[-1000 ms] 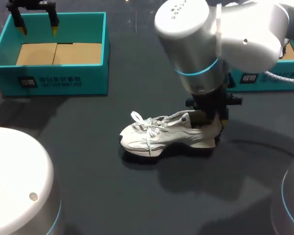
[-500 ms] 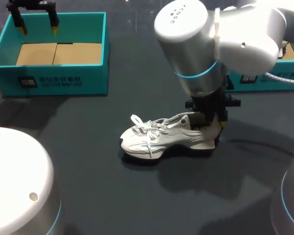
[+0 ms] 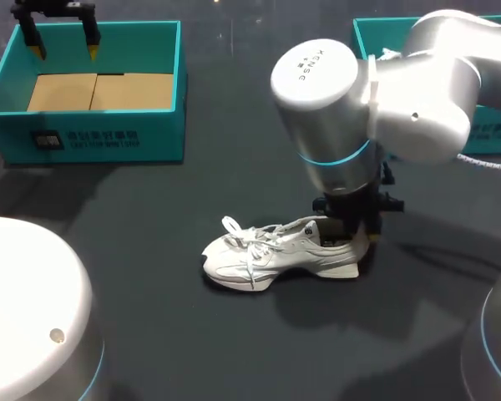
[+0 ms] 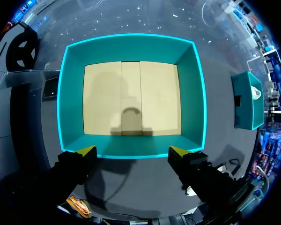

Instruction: Take the shoe out of the shoebox, open the shoe tongue, remove and reinsert the insole, then place the shoe into the shoebox

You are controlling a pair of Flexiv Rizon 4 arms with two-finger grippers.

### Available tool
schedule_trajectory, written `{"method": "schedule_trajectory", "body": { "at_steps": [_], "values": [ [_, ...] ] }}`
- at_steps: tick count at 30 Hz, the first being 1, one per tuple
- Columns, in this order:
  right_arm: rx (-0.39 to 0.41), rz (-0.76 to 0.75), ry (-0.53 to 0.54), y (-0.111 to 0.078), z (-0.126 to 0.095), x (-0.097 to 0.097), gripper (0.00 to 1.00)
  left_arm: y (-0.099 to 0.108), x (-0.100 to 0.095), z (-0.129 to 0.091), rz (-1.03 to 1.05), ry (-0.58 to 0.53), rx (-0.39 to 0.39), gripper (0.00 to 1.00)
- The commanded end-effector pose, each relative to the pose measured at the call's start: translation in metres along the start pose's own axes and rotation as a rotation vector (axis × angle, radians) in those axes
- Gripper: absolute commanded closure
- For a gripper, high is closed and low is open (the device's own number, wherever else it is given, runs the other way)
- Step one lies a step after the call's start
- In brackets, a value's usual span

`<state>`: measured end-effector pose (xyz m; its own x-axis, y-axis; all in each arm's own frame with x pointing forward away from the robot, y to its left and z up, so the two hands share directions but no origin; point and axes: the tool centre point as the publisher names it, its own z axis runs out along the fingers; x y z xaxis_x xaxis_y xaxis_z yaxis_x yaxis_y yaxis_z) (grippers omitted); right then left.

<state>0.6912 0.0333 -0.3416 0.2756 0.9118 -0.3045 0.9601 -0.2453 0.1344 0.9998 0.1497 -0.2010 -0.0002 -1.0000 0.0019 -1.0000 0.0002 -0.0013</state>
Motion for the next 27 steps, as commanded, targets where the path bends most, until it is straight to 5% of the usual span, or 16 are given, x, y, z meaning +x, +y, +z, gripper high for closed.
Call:
{"method": "schedule_trajectory", "body": {
  "at_steps": [1, 17, 20, 23, 25, 27],
  "values": [
    [0.0, 0.011, -0.002, -0.003, 0.003, 0.005, 1.0, 0.0, 0.0, -0.001, 0.0, -0.001, -0.001, 0.0],
    [0.017, -0.004, -0.021, -0.001, 0.014, 0.011, 1.0, 0.0, 0.0, -0.001, 0.0, -0.001, -0.001, 0.0],
    [0.026, -0.01, -0.005, -0.001, 0.014, 0.011, 0.61, 0.0, 0.0, -0.001, 0.0, -0.001, -0.001, 0.0],
    [0.027, -0.008, 0.011, -0.002, 0.01, 0.009, 0.51, 0.0, 0.0, -0.001, 0.0, -0.001, -0.001, 0.0],
    [0.028, -0.009, 0.011, -0.002, 0.006, 0.007, 0.26, 0.0, 0.0, -0.001, 0.0, -0.001, -0.001, 0.0],
    [0.03, -0.01, 0.024, -0.002, 0.001, 0.005, 0.11, 0.0, 0.0, -0.001, 0.0, -0.001, -0.001, 0.0]
  ]
}}
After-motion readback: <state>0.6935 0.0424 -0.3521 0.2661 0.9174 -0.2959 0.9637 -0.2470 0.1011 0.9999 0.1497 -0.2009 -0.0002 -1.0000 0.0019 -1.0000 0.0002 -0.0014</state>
